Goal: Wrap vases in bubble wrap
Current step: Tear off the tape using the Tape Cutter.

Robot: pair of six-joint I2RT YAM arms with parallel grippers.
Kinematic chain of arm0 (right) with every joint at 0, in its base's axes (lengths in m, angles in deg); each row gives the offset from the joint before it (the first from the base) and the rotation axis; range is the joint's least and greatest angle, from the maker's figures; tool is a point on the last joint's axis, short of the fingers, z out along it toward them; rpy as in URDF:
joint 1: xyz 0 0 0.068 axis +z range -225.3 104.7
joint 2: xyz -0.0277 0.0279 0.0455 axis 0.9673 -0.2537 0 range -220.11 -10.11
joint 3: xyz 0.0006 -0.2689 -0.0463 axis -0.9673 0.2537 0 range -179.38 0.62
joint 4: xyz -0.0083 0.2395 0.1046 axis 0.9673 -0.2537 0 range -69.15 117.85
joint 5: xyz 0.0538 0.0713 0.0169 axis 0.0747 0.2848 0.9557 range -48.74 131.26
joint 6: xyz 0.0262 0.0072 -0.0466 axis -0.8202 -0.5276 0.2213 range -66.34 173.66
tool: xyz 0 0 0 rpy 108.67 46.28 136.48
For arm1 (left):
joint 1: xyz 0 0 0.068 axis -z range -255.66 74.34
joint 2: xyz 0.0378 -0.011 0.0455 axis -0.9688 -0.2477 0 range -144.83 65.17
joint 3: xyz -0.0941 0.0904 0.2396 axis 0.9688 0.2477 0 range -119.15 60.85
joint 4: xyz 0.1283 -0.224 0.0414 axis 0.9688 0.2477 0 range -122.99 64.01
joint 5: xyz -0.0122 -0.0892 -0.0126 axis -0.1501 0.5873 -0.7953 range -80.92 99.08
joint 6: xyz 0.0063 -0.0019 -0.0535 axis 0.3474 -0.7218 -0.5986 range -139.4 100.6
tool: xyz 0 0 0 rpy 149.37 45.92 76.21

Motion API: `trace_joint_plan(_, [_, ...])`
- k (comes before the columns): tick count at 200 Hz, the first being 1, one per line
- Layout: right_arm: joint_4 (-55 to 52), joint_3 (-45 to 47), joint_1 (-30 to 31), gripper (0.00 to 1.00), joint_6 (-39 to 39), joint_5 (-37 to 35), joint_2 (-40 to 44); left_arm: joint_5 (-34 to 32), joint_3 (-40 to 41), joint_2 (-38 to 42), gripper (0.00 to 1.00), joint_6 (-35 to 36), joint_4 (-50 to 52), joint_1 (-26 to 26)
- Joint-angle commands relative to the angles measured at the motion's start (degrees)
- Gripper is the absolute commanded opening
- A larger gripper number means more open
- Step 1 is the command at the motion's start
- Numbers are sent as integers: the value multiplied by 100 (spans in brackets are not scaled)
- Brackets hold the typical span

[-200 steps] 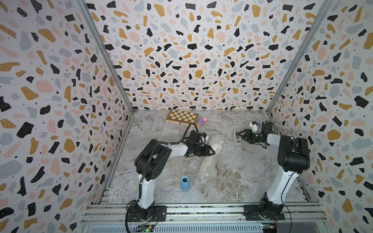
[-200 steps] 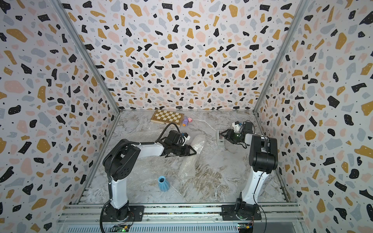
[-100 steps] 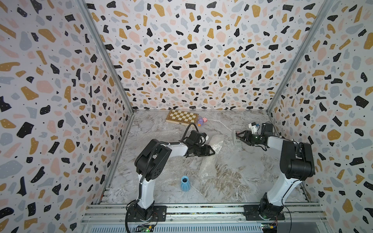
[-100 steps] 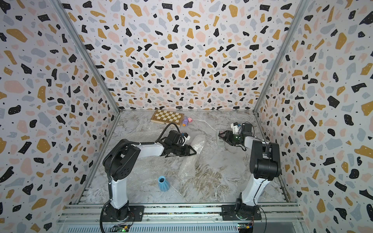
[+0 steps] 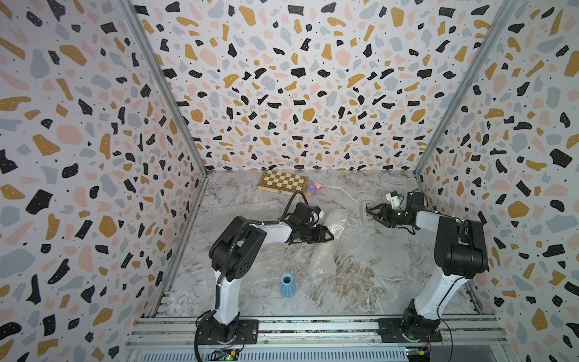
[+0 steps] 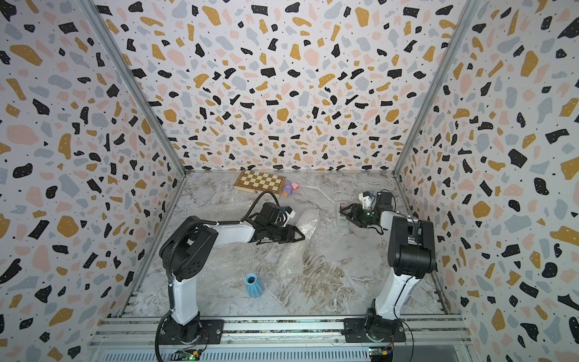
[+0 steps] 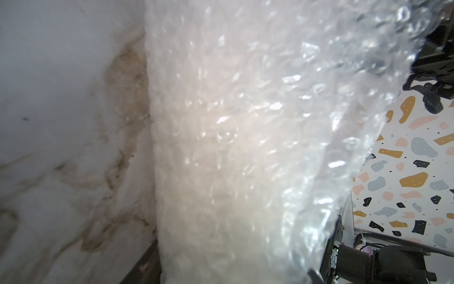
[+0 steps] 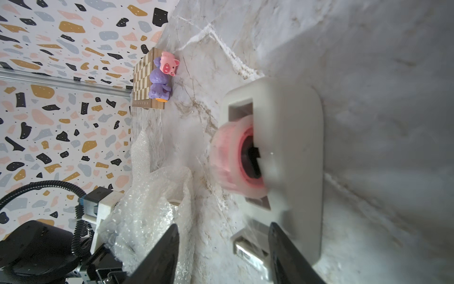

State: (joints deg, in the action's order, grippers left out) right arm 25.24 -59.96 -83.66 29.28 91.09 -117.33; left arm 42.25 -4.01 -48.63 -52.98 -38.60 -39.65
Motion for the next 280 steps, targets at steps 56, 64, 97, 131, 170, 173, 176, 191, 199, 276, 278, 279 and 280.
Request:
trace_joint_plan(56, [211,-218,100,58,-102,656,-191,-412,96,-134,57,115,684,18])
trace_joint_plan(64, [227,-210,86,58,-111,707,-195,-414,96,-126,57,124,684,20])
trace_joint_plan(97, [298,-175,-20,54,-180,904,-300,-429,88,-134,57,133,709,20])
trace_joint_plan(131, [-6,-223,-12,50,-68,795,-271,-442,72,-134,57,128,710,20])
trace_joint_plan(170, [-318,-371,5,43,59,557,-471,-451,70,-126,57,103,697,28])
trace_joint_plan(173, [-325,-375,6,41,70,546,-476,-458,74,-125,57,102,694,27])
trace_joint_plan(176, [-352,-390,9,40,76,524,-475,-456,78,-125,57,106,699,29])
trace_joint_plan(191, [-385,-403,27,37,71,518,-484,-451,71,-115,57,88,701,29])
trace_joint_plan(199, [-380,-402,24,33,64,522,-486,-452,70,-116,57,89,697,29])
trace_joint_plan(276, [-362,-316,-7,10,-132,650,-304,-478,79,-116,57,66,679,47])
trace_joint_plan(278, [-349,-308,-3,10,-158,666,-294,-478,79,-116,57,63,676,47])
trace_joint_plan(279, [-343,-307,-5,10,-169,672,-292,-478,79,-116,57,63,675,47])
trace_joint_plan(280, [-335,-311,-7,10,-180,684,-292,-478,79,-116,57,63,680,47])
